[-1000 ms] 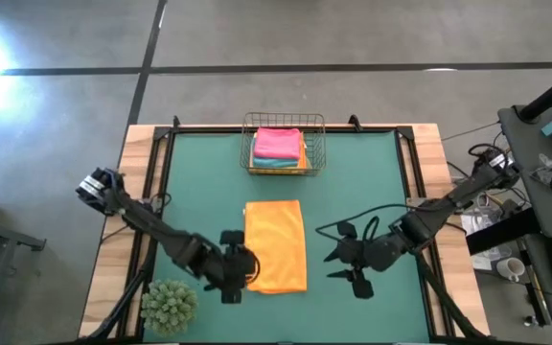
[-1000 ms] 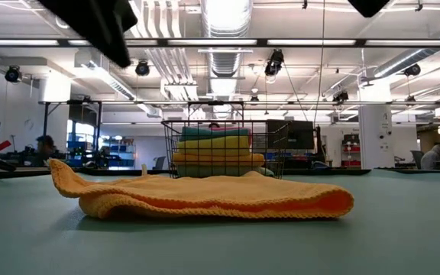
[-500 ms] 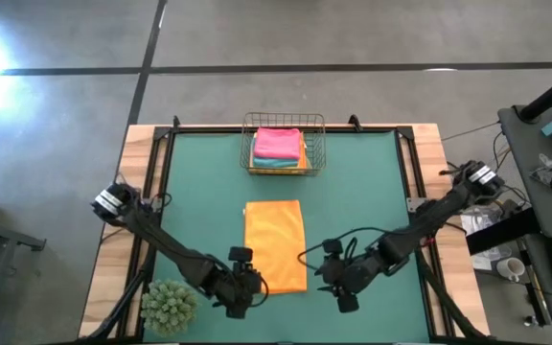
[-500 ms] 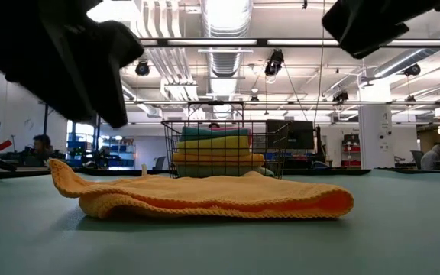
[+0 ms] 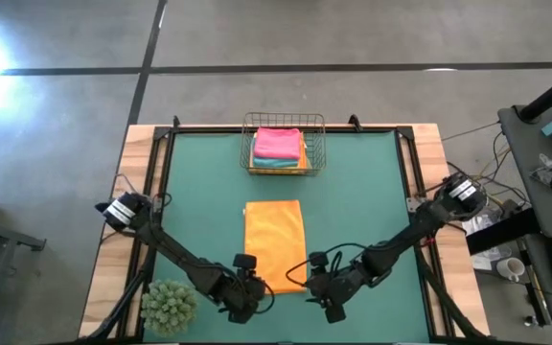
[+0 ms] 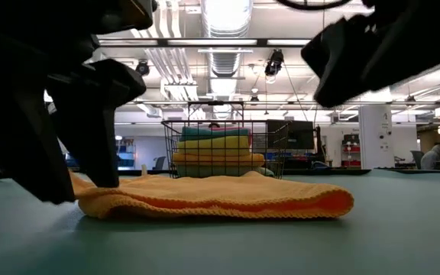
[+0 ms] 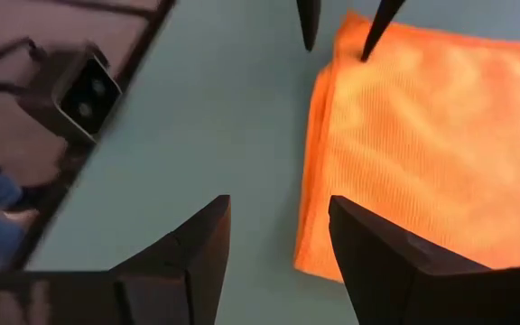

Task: Fold microfiber towels
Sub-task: Fold the yellow microfiber cloth

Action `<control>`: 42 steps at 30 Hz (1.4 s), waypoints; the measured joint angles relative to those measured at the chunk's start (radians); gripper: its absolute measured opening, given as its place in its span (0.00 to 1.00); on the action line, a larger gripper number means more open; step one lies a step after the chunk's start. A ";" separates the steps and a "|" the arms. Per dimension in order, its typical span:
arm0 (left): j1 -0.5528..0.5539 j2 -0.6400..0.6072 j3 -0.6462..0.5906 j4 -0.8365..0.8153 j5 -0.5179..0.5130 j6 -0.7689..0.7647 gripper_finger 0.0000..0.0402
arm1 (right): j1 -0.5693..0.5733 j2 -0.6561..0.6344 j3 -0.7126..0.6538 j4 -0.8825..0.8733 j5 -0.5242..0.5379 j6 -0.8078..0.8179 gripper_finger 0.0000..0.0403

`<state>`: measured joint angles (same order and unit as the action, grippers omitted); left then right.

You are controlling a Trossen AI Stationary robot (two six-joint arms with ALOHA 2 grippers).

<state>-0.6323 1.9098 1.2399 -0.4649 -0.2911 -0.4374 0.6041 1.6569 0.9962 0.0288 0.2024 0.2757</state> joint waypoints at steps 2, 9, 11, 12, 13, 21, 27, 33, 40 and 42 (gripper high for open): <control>-0.001 0.009 -0.001 0.018 0.004 0.000 0.44 | -0.002 0.026 -0.001 0.016 0.000 -0.017 0.45; 0.003 0.039 -0.002 0.013 -0.022 -0.005 0.44 | -0.009 0.081 -0.001 0.051 0.042 -0.053 0.45; 0.004 0.043 -0.001 0.013 -0.024 -0.038 0.44 | -0.016 0.089 -0.002 0.052 0.044 -0.053 0.45; 0.005 0.044 -0.001 0.013 -0.024 -0.059 0.44 | -0.018 0.092 -0.002 0.054 0.044 -0.052 0.45; 0.005 0.045 -0.001 0.014 -0.024 -0.078 0.44 | -0.020 0.094 -0.002 0.051 0.045 -0.053 0.45; 0.007 0.044 -0.002 0.017 -0.028 -0.108 0.40 | -0.039 0.129 -0.002 0.051 0.025 -0.057 0.45; 0.017 0.044 0.000 0.008 -0.038 -0.108 0.19 | -0.042 0.129 -0.002 0.049 0.026 -0.067 0.45; 0.027 0.044 0.001 0.011 -0.037 -0.107 0.02 | -0.057 0.139 -0.002 -0.014 0.025 -0.067 0.45; 0.036 0.044 0.003 0.015 -0.031 -0.107 0.03 | -0.082 0.157 -0.001 -0.014 0.013 -0.056 0.44; 0.037 0.044 0.003 0.014 -0.031 -0.107 0.02 | -0.088 0.159 0.000 -0.014 -0.008 -0.030 0.41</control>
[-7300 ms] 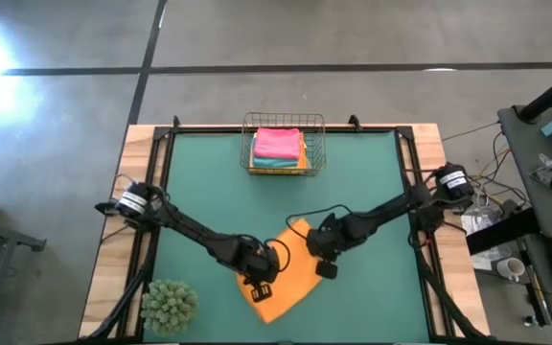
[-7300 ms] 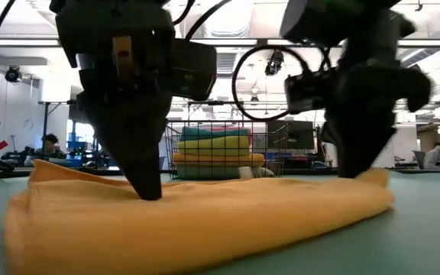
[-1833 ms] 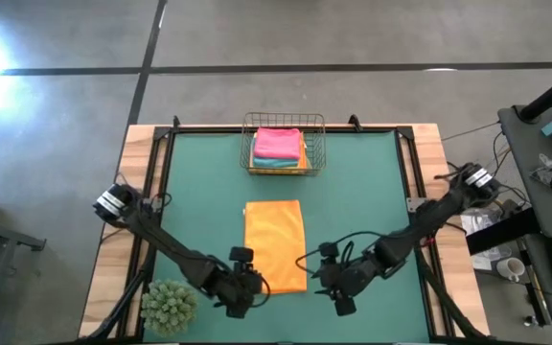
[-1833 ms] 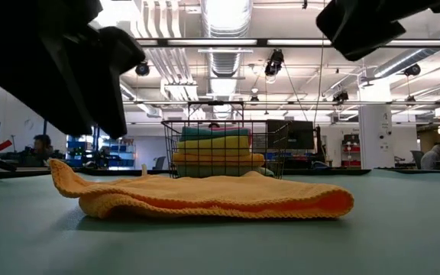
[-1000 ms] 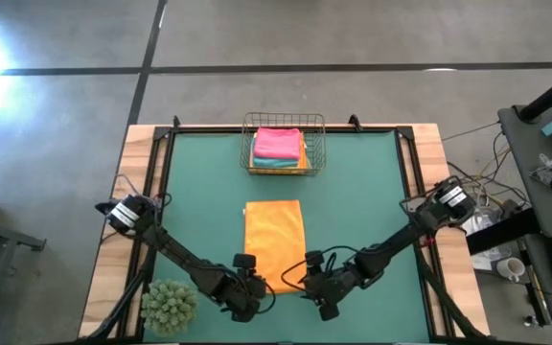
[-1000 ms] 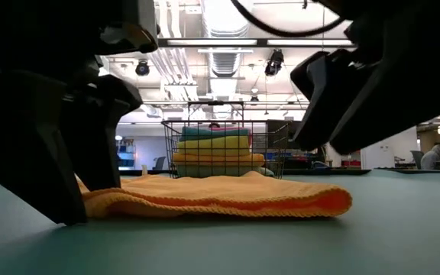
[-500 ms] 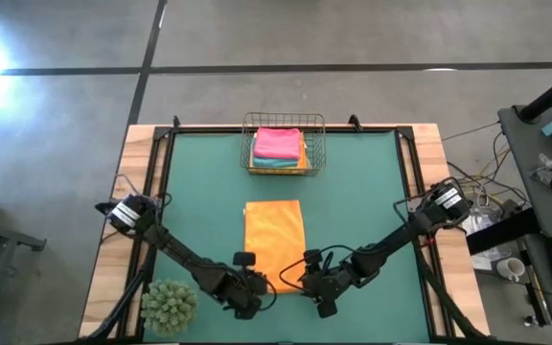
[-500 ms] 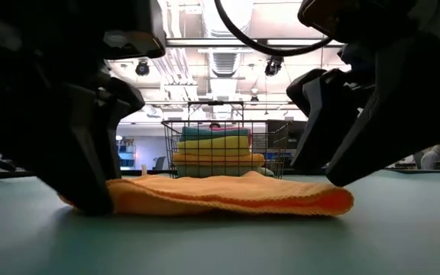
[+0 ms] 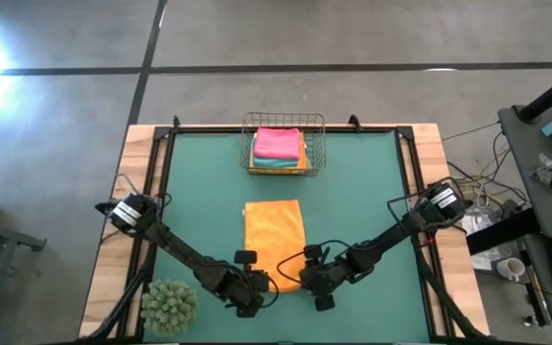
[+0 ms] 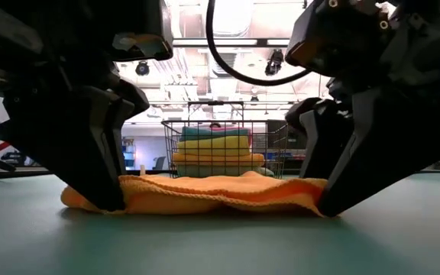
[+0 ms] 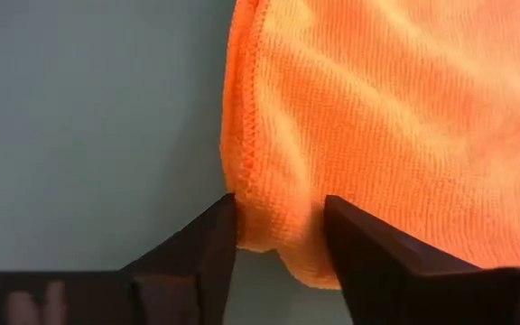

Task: Fold microfiber towels
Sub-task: Fold the yellow microfiber cloth

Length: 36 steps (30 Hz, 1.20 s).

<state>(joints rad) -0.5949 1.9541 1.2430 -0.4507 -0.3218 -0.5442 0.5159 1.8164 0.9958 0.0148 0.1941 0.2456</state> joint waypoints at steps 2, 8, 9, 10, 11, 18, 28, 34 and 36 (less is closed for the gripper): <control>0.001 0.000 0.000 0.000 0.001 0.000 0.01 | -0.002 0.001 0.000 0.000 -0.013 0.031 0.35; 0.007 -0.004 0.000 -0.001 0.006 0.000 0.01 | -0.002 -0.002 0.000 -0.001 -0.036 0.091 0.08; 0.007 -0.005 0.001 -0.002 0.009 0.000 0.01 | -0.002 -0.003 0.000 0.000 -0.048 0.102 0.05; 0.007 -0.005 0.004 -0.004 0.014 0.000 0.01 | -0.001 -0.005 0.000 -0.002 -0.058 0.111 0.04; 0.007 -0.005 0.009 -0.004 0.027 0.000 0.01 | 0.000 -0.006 0.003 -0.008 -0.063 0.129 0.04; 0.002 -0.010 0.053 -0.013 0.157 0.000 0.01 | 0.031 -0.010 0.117 -0.121 -0.105 0.182 0.03; -0.038 -0.073 0.147 -0.188 0.205 0.000 0.01 | 0.081 -0.012 0.298 -0.324 -0.098 0.335 0.03; -0.046 -0.107 0.159 -0.208 0.170 0.001 0.01 | 0.094 -0.012 0.369 -0.434 0.011 0.411 0.03; -0.037 -0.109 0.159 -0.264 0.118 0.000 0.01 | 0.086 -0.012 0.378 -0.469 0.041 0.412 0.03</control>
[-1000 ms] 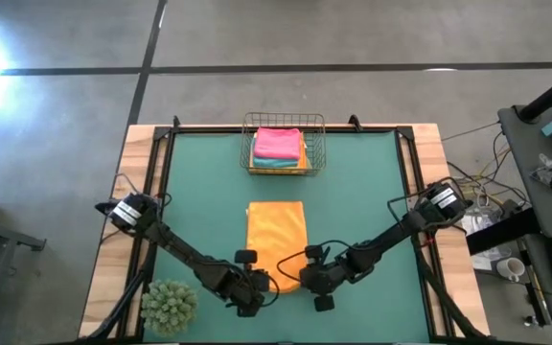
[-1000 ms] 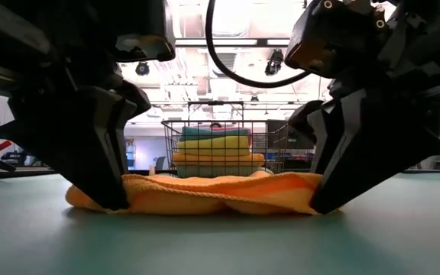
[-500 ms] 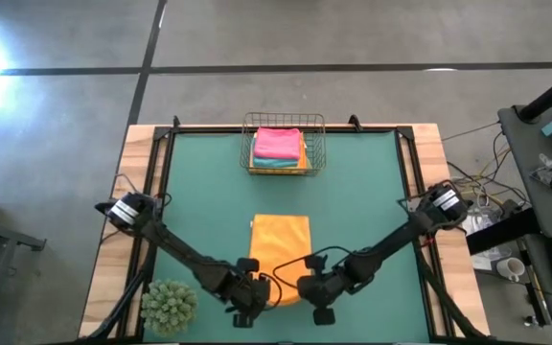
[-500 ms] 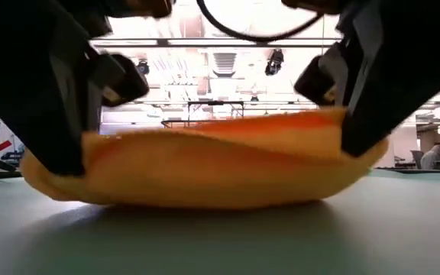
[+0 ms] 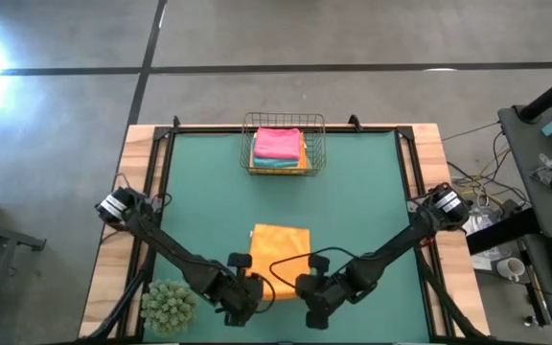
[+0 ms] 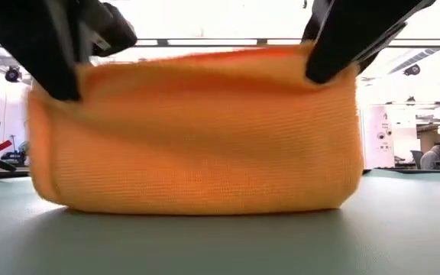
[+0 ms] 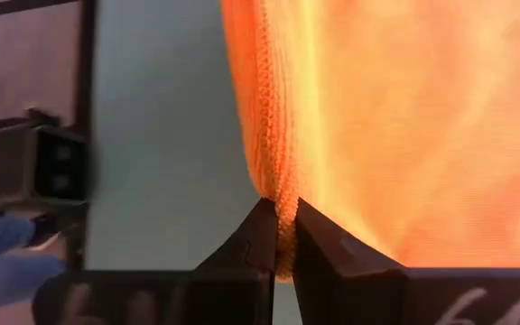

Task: Fold microfiber towels
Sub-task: Fold the yellow microfiber cloth

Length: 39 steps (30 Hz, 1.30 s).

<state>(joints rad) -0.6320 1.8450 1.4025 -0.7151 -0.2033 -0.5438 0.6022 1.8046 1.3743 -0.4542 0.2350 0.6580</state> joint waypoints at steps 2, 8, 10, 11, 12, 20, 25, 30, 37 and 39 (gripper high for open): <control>0.018 0.000 0.000 -0.052 -0.033 0.000 0.01 | -0.016 0.000 0.003 -0.030 0.006 0.009 0.03; 0.103 -0.002 -0.002 -0.135 -0.087 0.004 0.01 | -0.068 0.000 -0.002 -0.115 0.029 0.063 0.03; 0.135 -0.002 -0.002 -0.139 -0.087 0.017 0.01 | -0.087 0.000 -0.002 -0.143 0.028 0.066 0.03; 0.150 -0.002 -0.002 -0.141 -0.087 0.029 0.01 | -0.097 0.000 -0.002 -0.163 0.029 0.068 0.03; 0.164 -0.002 -0.002 -0.142 -0.087 0.036 0.01 | -0.107 0.000 -0.002 -0.184 0.030 0.071 0.03; 0.263 -0.004 -0.003 -0.165 -0.091 0.068 0.01 | -0.183 0.000 -0.004 -0.261 0.052 0.030 0.03; 0.324 -0.004 -0.004 -0.190 -0.092 0.088 0.01 | -0.233 0.000 -0.004 -0.296 0.060 -0.018 0.03; 0.367 -0.004 -0.005 -0.193 -0.093 0.139 0.01 | -0.276 0.000 -0.004 -0.312 0.054 -0.079 0.03; 0.412 -0.004 -0.014 -0.184 -0.091 0.185 0.01 | -0.322 0.000 -0.004 -0.337 0.053 -0.099 0.03; 0.420 -0.004 -0.017 -0.183 -0.091 0.192 0.01 | -0.327 0.000 -0.004 -0.336 0.052 -0.107 0.03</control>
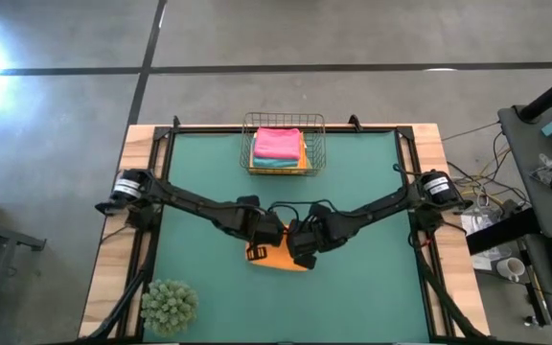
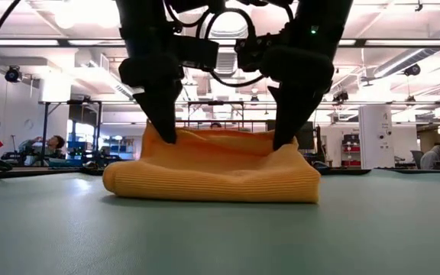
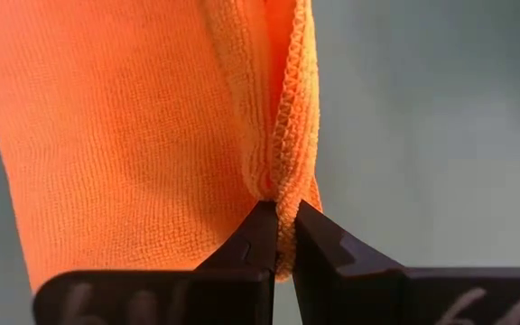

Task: Fold microfiber towels
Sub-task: Fold the yellow microfiber cloth

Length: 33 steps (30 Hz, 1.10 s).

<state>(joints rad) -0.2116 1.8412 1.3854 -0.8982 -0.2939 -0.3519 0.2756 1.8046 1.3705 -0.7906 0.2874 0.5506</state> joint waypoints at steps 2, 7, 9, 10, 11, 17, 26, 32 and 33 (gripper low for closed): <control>0.003 0.000 0.000 0.002 0.000 0.001 0.01 | 0.000 0.000 0.000 0.000 -0.002 -0.002 0.03; 0.003 0.000 -0.002 0.009 0.000 0.044 0.08 | 0.000 0.000 0.000 -0.007 -0.027 -0.002 0.03; 0.003 0.000 -0.002 0.012 -0.003 0.045 0.13 | 0.001 0.000 0.000 -0.015 -0.029 -0.002 0.03; 0.004 0.000 -0.002 0.013 -0.003 0.045 0.15 | 0.001 0.000 0.000 -0.020 -0.029 -0.002 0.03; 0.005 0.000 -0.002 0.013 -0.003 0.045 0.18 | -0.001 0.000 0.000 -0.023 -0.029 -0.002 0.03; 0.009 0.000 -0.002 0.015 -0.004 0.044 0.34 | -0.006 0.000 0.000 -0.035 -0.029 -0.002 0.03; 0.012 0.000 -0.001 -0.003 -0.004 0.044 0.47 | -0.008 0.000 0.000 -0.035 -0.059 -0.030 0.11; 0.012 0.000 0.013 -0.059 -0.003 0.044 0.48 | -0.012 0.000 0.000 -0.031 -0.005 -0.054 0.30; 0.012 0.000 0.016 -0.068 -0.002 0.044 0.48 | -0.012 0.000 0.000 -0.031 0.026 -0.054 0.33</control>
<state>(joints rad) -0.1997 1.8409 1.4010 -0.9660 -0.2963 -0.3076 0.2634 1.8046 1.3701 -0.8217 0.3132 0.4963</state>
